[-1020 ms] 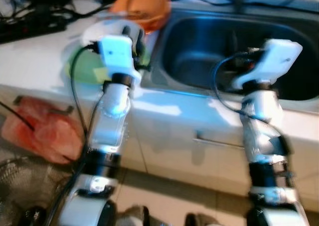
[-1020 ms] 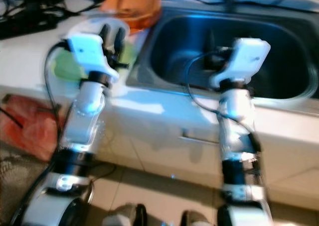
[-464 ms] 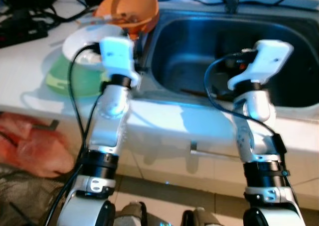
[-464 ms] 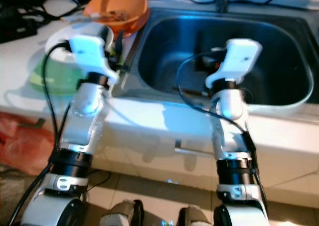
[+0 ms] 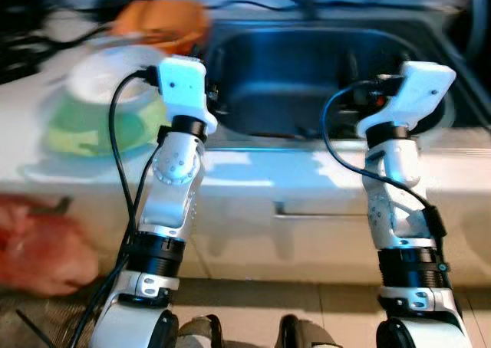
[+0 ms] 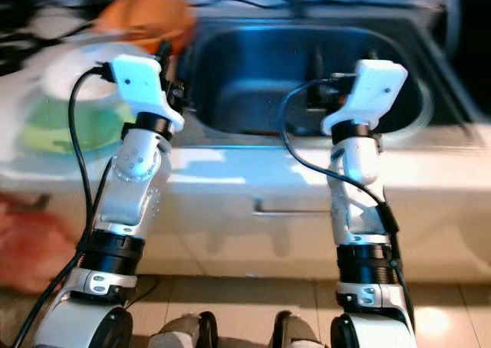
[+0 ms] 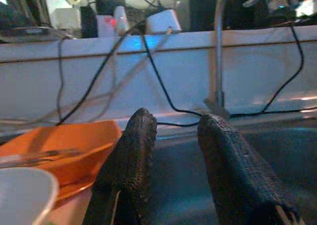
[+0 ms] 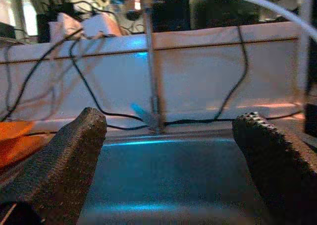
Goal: Kitchen organization
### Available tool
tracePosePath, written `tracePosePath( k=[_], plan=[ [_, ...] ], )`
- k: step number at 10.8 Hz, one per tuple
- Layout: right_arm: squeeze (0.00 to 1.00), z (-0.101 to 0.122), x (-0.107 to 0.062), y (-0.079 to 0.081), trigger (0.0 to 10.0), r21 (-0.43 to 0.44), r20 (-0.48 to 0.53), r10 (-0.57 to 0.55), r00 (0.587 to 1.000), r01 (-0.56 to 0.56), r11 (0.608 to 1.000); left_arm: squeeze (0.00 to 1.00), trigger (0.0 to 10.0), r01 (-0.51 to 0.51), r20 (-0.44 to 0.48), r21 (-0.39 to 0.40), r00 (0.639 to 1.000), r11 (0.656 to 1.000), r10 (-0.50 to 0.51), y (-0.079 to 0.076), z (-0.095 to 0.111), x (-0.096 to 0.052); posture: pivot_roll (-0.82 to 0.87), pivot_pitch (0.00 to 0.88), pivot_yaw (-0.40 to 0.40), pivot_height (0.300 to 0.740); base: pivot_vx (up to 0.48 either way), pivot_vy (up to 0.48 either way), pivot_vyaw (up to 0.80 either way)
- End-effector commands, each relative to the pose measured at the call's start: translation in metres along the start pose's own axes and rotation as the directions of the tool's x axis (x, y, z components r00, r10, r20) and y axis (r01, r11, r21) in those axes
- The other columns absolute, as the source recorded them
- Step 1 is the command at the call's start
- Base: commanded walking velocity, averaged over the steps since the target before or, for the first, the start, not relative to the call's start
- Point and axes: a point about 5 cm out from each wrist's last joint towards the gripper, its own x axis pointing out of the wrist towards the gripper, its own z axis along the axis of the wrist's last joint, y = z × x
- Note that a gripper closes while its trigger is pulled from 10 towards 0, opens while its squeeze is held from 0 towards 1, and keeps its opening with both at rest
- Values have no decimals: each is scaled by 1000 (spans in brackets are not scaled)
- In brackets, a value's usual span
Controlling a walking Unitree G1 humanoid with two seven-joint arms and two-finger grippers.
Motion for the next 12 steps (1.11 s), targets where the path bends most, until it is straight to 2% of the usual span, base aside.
tracePosePath(
  k=[1, 3, 10, 12],
  plan=[
    [0, 1, 1, 3, 10000, 11, 2, 5, 1000, -5, 1000, 0, 10000, 0, 17, 3, 1000, 1000, 0, 3, 4, 0, 76, 177, 49, 740, 0, 0, 0],
    [0, 1, 1, 4, 10000, 15, 1, 8, 1000, -8, 1000, 0, 10000, 1, 7, -1, 1000, 1000, -1, 2, 2, 0, 76, 179, 50, 740, 0, 0, 0],
    [0, 0, 0, 4, 10000, 22, -1, 2, 1000, -2, 1000, 0, 10000, 2, -3, -1, 1000, 1000, -2, 1, 2, 0, 77, 183, 51, 740, 0, 333, 0],
    [0, 0, 0, 3, 10000, 21, -2, -5, 1000, 6, 1000, 0, 10000, 19, 7, 5, 1000, 1000, -19, -2, 3, -1, 78, 183, 52, 740, 0, 0, 0]
  ],
)
